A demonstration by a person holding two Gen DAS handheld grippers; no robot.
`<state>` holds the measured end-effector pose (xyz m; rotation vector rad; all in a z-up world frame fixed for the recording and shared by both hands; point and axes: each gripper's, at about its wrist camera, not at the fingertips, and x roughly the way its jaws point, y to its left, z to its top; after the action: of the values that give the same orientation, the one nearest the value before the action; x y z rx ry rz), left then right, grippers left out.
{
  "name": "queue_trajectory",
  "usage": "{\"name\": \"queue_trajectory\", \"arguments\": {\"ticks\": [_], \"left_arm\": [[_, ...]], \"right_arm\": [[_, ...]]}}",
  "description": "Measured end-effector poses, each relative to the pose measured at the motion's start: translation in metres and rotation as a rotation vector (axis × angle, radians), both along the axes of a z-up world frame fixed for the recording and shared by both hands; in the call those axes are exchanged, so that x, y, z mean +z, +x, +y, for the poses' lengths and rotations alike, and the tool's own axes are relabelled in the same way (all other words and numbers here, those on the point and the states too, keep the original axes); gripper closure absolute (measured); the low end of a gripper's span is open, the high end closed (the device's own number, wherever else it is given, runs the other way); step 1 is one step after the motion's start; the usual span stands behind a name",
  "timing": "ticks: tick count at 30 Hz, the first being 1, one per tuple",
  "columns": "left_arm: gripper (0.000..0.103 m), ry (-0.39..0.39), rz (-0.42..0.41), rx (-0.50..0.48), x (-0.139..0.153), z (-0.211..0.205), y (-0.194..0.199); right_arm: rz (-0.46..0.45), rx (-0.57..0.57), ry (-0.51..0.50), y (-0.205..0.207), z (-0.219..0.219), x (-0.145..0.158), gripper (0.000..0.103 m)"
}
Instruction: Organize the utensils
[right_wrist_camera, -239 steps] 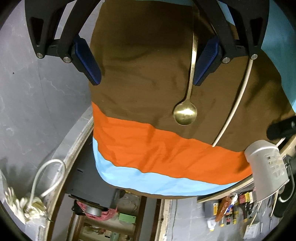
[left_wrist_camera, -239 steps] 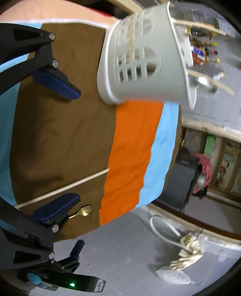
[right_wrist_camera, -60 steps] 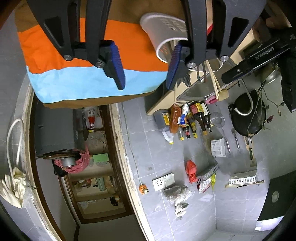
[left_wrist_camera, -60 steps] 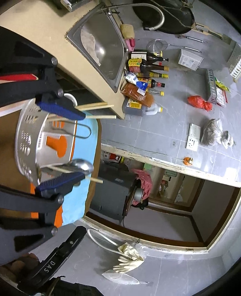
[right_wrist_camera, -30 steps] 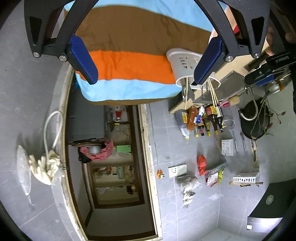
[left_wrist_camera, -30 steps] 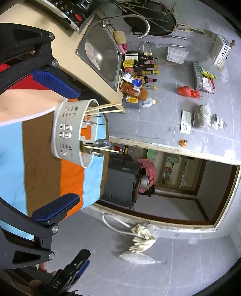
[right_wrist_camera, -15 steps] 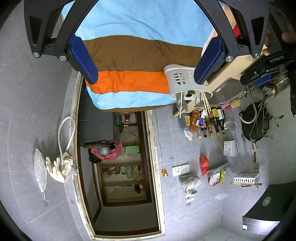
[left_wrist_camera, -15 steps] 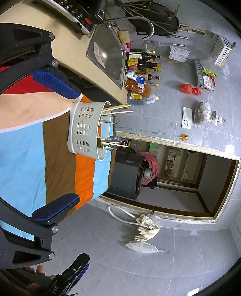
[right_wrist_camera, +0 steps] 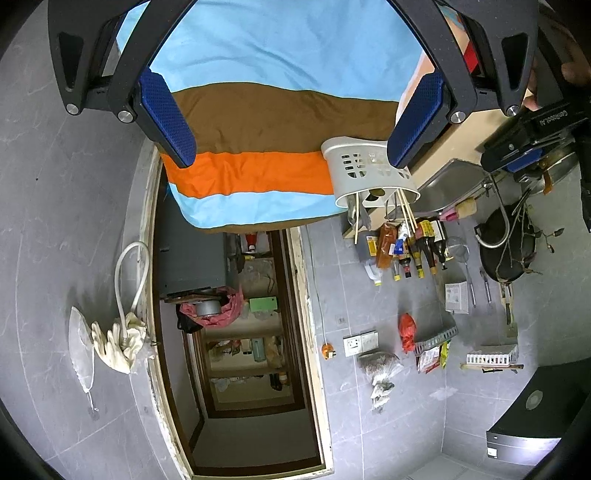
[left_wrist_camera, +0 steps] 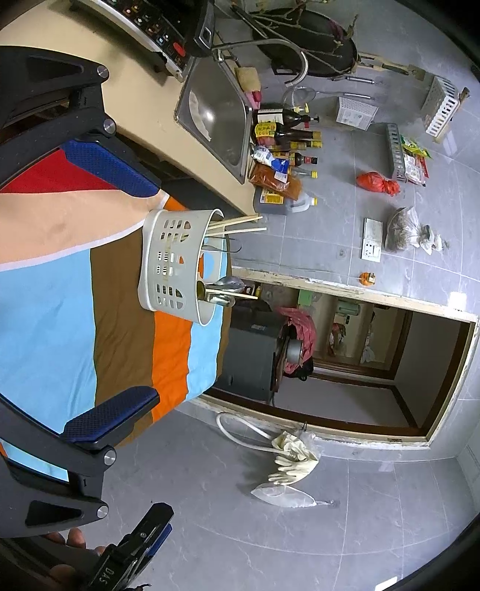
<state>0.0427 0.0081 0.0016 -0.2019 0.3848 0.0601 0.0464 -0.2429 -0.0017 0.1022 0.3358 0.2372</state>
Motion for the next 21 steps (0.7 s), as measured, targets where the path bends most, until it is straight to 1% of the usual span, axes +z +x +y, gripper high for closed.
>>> {"name": "queue_trajectory", "arguments": {"ticks": [21], "left_arm": [[0.0, -0.001, 0.011, 0.001, -0.003, 0.001, 0.009]], "right_arm": [[0.025, 0.012, -0.002, 0.012, 0.007, -0.006, 0.002]]}}
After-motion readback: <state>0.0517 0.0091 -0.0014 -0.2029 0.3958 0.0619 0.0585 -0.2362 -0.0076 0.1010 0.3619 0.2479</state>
